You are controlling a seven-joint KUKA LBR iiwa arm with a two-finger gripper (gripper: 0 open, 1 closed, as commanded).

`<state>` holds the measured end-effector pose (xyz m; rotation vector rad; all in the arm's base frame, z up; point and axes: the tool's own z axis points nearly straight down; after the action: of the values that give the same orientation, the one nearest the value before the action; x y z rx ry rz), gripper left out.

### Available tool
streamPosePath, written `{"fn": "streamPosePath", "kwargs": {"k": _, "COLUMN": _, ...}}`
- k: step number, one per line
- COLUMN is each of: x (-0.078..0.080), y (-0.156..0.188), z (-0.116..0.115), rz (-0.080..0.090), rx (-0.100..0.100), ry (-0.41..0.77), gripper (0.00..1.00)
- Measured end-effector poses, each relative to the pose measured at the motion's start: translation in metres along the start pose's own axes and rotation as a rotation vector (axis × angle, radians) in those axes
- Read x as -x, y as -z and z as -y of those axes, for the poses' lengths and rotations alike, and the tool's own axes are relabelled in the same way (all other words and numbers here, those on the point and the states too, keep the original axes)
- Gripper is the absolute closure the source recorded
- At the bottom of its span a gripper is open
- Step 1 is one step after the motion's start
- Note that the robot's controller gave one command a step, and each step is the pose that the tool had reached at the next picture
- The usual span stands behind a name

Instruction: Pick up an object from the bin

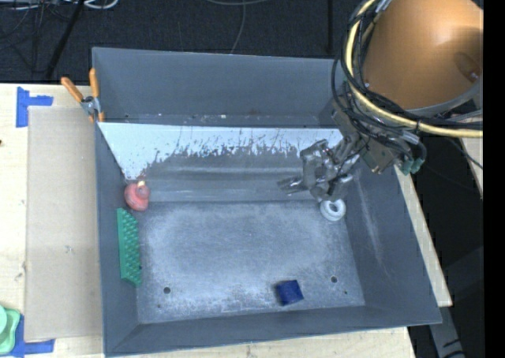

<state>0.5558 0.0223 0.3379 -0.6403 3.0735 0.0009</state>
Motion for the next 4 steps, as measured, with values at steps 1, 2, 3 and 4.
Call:
{"fn": "streamPosePath", "kwargs": {"k": 1, "x": 0.0, "y": 0.0, "z": -0.0001, "rz": 0.0, "rx": 0.0, "ry": 0.0, "gripper": 1.0}}
{"fn": "streamPosePath", "kwargs": {"k": 2, "x": 0.0, "y": 0.0, "z": 0.0, "rz": 0.0, "rx": 0.0, "ry": -0.001, "gripper": 1.0}}
{"fn": "streamPosePath", "kwargs": {"k": 3, "x": 0.0, "y": 0.0, "z": 0.0, "rz": 0.0, "rx": 0.0, "ry": -0.001, "gripper": 1.0}}
{"fn": "streamPosePath", "kwargs": {"k": 4, "x": 0.0, "y": 0.0, "z": 0.0, "rz": 0.0, "rx": 0.0, "ry": -0.001, "gripper": 1.0}}
